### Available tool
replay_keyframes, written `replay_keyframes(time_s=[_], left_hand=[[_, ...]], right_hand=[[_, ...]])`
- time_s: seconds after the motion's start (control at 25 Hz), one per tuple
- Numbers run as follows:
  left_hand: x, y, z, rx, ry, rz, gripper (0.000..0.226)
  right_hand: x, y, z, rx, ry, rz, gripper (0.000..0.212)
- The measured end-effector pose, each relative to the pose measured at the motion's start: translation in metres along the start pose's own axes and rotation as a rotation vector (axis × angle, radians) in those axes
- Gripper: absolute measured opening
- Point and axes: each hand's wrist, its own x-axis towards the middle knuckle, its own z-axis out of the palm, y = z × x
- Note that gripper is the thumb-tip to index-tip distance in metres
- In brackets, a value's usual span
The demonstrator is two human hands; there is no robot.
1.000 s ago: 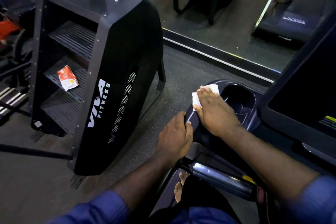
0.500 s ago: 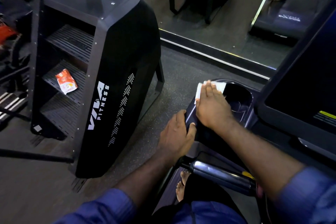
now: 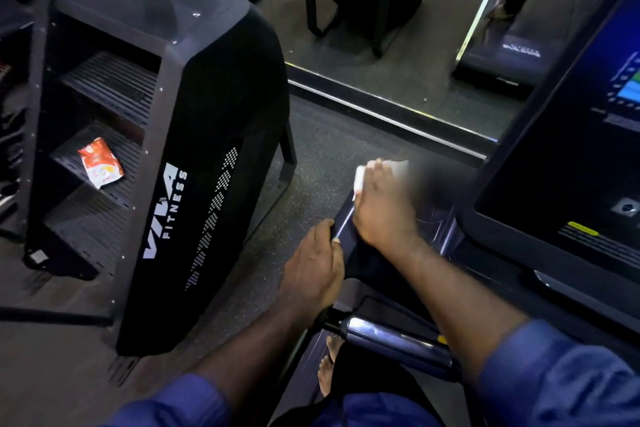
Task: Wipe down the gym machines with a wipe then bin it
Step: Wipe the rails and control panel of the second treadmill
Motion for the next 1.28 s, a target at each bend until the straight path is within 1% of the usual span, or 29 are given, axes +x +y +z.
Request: replay_keyframes(time_s=[0.08, 0.2, 0.24, 0.32, 0.36, 0.44, 0.48, 0.56, 0.68, 0.76, 0.8, 0.92, 1.0, 1.12, 1.2, 1.28], left_hand=[[0.001, -0.002, 0.002, -0.010, 0.009, 0.011, 0.042], [-0.003, 0.000, 0.001, -0.024, 0.020, 0.044, 0.045], [-0.004, 0.001, 0.001, -0.007, 0.011, 0.056, 0.049], [-0.002, 0.005, 0.000, 0.054, -0.038, 0.068, 0.062], [-0.002, 0.006, 0.001, 0.097, -0.063, 0.082, 0.068], [-0.001, 0.008, 0.002, 0.163, -0.086, 0.113, 0.071], [0.000, 0.007, 0.002, 0.178, -0.088, 0.118, 0.071], [0.001, 0.007, 0.003, 0.196, -0.082, 0.115, 0.070], [0.000, 0.010, 0.004, 0.235, -0.090, 0.097, 0.072], [0.008, 0.015, 0.003, 0.280, -0.089, 0.068, 0.071], [0.010, 0.018, 0.003, 0.290, -0.084, 0.058, 0.066], [0.015, 0.034, 0.010, 0.293, -0.061, 0.063, 0.052], [0.015, 0.036, 0.013, 0.301, -0.030, 0.076, 0.052], [0.019, 0.032, 0.014, 0.292, -0.062, 0.075, 0.068], [0.019, 0.033, 0.014, 0.301, -0.035, 0.076, 0.067], [0.017, 0.037, 0.014, 0.306, -0.008, 0.082, 0.062]], right_hand=[[-0.032, -0.005, 0.010, 0.000, -0.005, -0.155, 0.063], [-0.067, 0.009, 0.014, -0.079, -0.001, -0.310, 0.061], [-0.076, 0.020, 0.014, -0.087, -0.016, -0.361, 0.059], [-0.092, 0.048, 0.004, -0.100, -0.091, -0.464, 0.065], [-0.099, 0.064, 0.000, -0.132, -0.126, -0.495, 0.067], [-0.118, 0.087, -0.006, -0.199, -0.120, -0.513, 0.068], [-0.125, 0.093, -0.006, -0.199, -0.092, -0.491, 0.069], [-0.131, 0.089, -0.006, -0.124, -0.054, -0.381, 0.071], [-0.120, 0.062, -0.010, -0.085, -0.021, -0.211, 0.062], [-0.103, 0.045, -0.022, -0.070, -0.151, -0.105, 0.071], [-0.097, 0.038, -0.023, -0.080, -0.199, -0.085, 0.076], [-0.076, 0.030, -0.016, 0.026, -0.258, -0.037, 0.080], [-0.057, 0.028, -0.006, 0.050, -0.214, 0.028, 0.084], [-0.038, 0.028, 0.004, 0.128, -0.122, 0.152, 0.089], [-0.043, 0.027, 0.007, 0.119, -0.068, 0.112, 0.088], [-0.057, 0.032, 0.005, 0.082, -0.058, 0.006, 0.092]])
